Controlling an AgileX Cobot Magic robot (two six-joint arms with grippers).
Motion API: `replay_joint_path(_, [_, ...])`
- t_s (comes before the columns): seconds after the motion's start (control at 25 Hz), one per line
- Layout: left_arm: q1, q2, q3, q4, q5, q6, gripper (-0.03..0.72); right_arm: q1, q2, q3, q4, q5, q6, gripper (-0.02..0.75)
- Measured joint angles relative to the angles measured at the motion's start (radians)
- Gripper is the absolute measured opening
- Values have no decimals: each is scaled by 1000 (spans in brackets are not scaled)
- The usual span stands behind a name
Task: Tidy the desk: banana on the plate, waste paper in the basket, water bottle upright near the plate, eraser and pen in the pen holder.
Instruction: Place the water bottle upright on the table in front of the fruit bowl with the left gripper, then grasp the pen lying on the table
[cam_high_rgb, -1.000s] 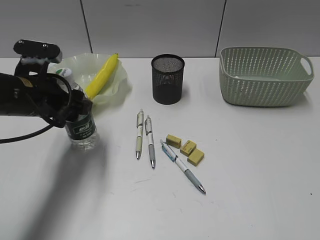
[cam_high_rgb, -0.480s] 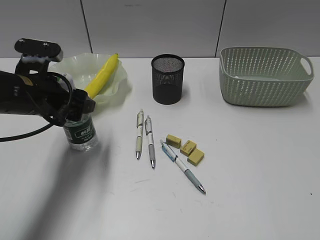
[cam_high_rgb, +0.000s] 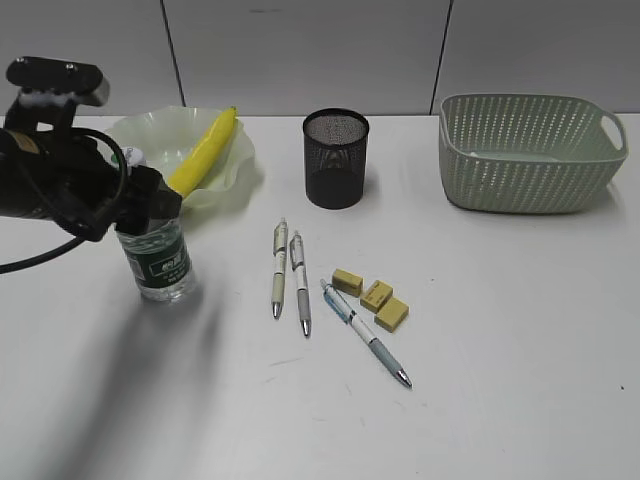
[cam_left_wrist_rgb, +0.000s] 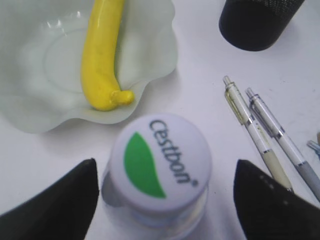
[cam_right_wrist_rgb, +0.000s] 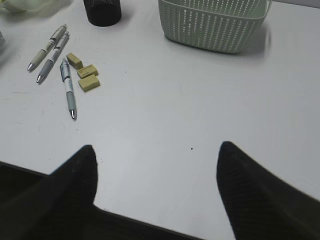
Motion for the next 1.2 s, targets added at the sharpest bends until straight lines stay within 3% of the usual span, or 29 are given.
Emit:
replay_joint_path(0.36, [0,-237,0,14,273,0,634,0,0,0,0,0,0,582])
replay_joint_path(1.0, [0,-952,2,116,906,0,594,0,0,0,1,0,0,582])
replay_joint_path(1.2, [0,-1137,59,142,1085,-22,594,0,0,0,1,0,0,582])
